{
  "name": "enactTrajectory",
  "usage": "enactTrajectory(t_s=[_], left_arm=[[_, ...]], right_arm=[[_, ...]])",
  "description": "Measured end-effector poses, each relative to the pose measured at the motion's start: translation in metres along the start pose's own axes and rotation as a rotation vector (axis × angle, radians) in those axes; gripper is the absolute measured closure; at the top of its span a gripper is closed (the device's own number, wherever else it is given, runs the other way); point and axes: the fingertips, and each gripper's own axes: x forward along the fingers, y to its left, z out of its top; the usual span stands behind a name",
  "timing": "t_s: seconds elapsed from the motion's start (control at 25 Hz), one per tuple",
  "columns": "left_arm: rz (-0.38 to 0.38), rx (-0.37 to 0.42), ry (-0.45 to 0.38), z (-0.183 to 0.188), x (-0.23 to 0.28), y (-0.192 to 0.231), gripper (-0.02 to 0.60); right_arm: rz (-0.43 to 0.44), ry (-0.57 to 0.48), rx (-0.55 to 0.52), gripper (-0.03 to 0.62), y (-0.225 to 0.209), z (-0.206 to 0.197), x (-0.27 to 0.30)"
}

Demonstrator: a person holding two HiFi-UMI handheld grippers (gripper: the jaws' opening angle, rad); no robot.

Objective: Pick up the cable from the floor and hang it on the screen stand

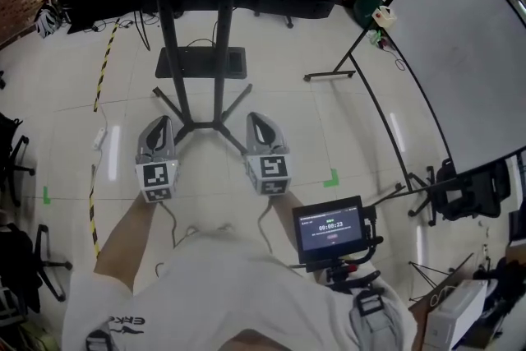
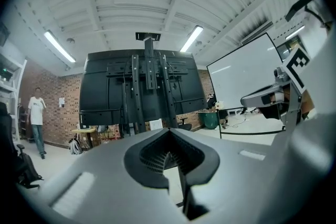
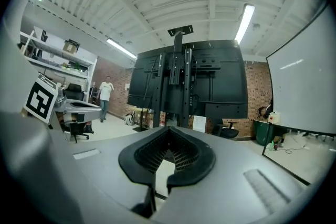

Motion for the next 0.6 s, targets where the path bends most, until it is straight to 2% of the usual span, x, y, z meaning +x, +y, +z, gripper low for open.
enactTrajectory(t_s=[0.2, 0.6], left_arm=[[-0.022, -0.026, 0.006, -0.015, -0.017, 0.016, 0.580], [-0.047, -0.033, 0.009, -0.028, -0.046, 0.028, 0.580]], right_arm=[[-0.038, 0.019, 0.019, 0.582, 0.018, -0.009, -0.011], [-0.026, 0.020, 0.061, 0.582, 0.060, -0.022, -0.024]])
